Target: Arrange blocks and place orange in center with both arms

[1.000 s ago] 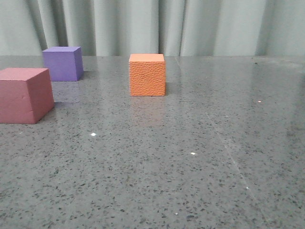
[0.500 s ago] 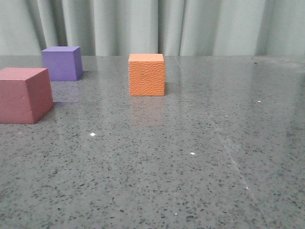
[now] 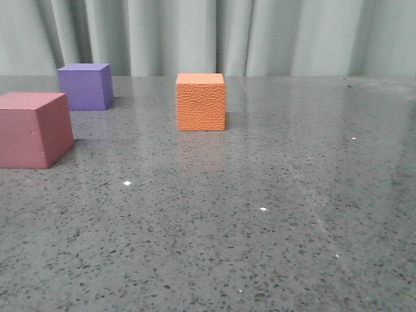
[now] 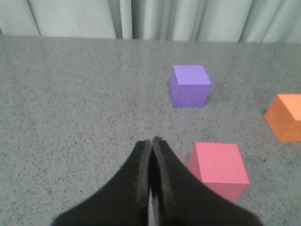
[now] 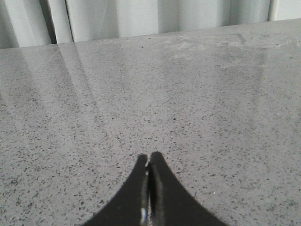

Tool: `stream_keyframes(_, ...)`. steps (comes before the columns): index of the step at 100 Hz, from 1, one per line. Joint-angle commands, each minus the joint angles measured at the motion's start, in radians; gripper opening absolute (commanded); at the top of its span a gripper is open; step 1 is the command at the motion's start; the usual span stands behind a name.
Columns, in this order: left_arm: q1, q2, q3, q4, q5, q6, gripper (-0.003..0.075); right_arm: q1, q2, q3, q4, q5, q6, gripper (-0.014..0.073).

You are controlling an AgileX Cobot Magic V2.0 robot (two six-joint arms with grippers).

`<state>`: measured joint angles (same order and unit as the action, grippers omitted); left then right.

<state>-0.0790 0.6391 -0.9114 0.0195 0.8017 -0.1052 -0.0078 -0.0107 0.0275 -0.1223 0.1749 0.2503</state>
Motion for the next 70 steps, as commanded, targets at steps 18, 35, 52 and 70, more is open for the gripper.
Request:
stream_keyframes(18,0.003,0.204,-0.129,-0.009,-0.003,0.001,-0.0019,-0.005,-0.024,-0.014,-0.004,-0.085,-0.008,-0.0068)
stream_keyframes(35,0.003,0.265,-0.129,-0.02,-0.003,0.001,-0.0019,-0.005,-0.024,-0.014,-0.004,-0.085,-0.008,-0.0068)
stream_keyframes(52,0.003,0.278,-0.129,-0.02,-0.006,0.001,-0.0019,-0.005,-0.024,-0.014,-0.004,-0.085,-0.008,-0.0068)
stream_keyframes(70,0.003,0.278,-0.129,-0.02,-0.044,0.001,0.0023,-0.005,-0.024,-0.014,-0.004,-0.085,-0.008,-0.0068)
